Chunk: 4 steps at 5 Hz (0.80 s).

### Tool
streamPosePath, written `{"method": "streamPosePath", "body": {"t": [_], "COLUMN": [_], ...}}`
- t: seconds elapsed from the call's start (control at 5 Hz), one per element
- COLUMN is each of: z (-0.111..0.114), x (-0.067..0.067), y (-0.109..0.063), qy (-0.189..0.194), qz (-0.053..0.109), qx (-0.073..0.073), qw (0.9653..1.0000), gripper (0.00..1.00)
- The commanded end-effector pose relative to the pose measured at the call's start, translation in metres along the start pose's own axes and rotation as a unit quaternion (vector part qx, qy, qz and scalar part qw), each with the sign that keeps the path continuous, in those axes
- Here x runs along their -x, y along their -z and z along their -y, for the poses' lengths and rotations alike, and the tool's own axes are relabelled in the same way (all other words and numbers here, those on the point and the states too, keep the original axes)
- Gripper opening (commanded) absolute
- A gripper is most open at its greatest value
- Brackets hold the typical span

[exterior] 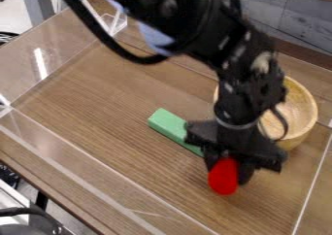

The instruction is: Move the red fruit to the right

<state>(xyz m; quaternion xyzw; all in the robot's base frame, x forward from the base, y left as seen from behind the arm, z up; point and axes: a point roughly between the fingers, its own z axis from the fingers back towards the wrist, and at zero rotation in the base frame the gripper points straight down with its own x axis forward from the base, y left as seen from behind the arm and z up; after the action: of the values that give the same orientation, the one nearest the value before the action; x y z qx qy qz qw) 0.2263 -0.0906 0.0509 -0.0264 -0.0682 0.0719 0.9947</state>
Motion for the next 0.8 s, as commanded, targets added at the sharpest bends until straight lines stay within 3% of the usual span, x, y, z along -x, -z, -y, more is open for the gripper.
{"method": "streamPosePath", "body": {"t": [0.0,0.2,0.6], "z": [-0.005,-0.021,-0.042], "x": [-0.026,-0.047,-0.087], "y": [-0.03,-0.046,-0.068], "qy": [-0.015,-0.038,-0.052], "qz": [0.036,0.049,0.059], "qx": [0.022,0.026,0.03], "qw": [0.999,0.9977,0.9965], "gripper": [0.0,0.0,0.0]}}
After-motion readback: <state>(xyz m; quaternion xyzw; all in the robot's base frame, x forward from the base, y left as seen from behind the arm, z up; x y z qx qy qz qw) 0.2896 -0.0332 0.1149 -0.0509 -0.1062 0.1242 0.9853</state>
